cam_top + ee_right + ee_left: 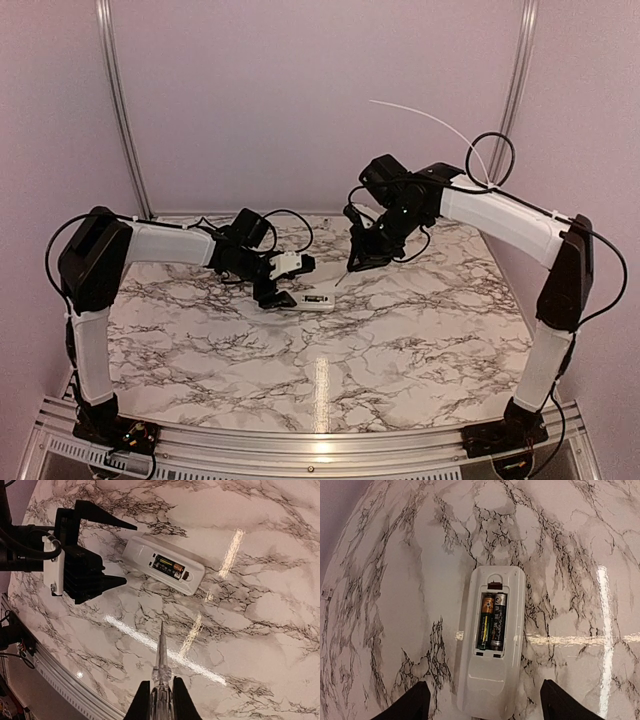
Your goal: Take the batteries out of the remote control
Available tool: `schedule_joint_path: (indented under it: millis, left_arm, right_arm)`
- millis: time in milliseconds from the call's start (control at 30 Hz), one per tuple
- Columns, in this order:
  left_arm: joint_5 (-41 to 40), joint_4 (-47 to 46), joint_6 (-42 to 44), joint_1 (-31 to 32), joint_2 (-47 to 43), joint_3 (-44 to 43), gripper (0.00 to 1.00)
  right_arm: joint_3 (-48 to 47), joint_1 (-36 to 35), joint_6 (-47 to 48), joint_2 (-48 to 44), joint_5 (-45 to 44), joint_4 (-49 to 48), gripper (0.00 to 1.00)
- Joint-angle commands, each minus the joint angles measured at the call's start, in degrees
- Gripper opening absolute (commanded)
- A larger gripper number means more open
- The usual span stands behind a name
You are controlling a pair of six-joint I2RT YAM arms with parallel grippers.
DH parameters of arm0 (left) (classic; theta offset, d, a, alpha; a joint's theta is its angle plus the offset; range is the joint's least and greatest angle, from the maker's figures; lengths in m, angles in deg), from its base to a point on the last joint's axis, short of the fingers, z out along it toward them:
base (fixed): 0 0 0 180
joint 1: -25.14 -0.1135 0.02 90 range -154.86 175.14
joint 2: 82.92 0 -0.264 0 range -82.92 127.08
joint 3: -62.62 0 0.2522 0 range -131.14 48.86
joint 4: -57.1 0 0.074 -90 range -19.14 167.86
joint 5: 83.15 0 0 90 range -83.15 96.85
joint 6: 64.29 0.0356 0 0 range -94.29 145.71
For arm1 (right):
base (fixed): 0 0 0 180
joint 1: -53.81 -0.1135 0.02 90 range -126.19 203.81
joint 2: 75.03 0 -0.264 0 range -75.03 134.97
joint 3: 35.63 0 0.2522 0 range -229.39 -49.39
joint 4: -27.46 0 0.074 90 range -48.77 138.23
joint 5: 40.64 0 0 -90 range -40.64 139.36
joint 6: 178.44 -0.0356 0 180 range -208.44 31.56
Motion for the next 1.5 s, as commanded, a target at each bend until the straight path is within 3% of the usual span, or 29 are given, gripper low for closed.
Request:
schedule_joint_path:
  millis: [0, 300, 400, 833, 1167, 1467]
  left_arm:
    - [1.2, 0.6, 2.1, -0.3, 2.8, -2.4, 0.80]
    - [-1.3, 5.5, 3.4, -0.3, 6.7, -5.7, 0.80]
    - [-1.3, 11.7, 4.0, -0.3, 8.0, -9.1, 0.80]
    - [-1.9, 14.1, 2.9, -0.3, 10.7, -10.5, 0.71]
    - [-1.3, 12.3, 2.1, -0.3, 9.7, -10.1, 0.40]
    - [-1.1, 4.8, -2.3, 1.3, 2.8, -3.1, 0.32]
  right_arm:
    - [-4.2, 0.3, 1.2, 1.2, -3.3, 3.7, 0.00]
    - [-4.7, 0.4, 2.9, 2.1, -5.1, 4.7, 0.00]
    - [-4.6, 0.3, 3.3, 2.3, -5.3, 4.9, 0.00]
    - [-6.3, 0.3, 4.4, 4.2, -5.0, 5.5, 0.00]
    - [-6.9, 0.3, 4.7, 4.9, -5.6, 6.2, 0.00]
    - [-6.3, 0.4, 5.7, 5.0, -6.3, 6.1, 0.00]
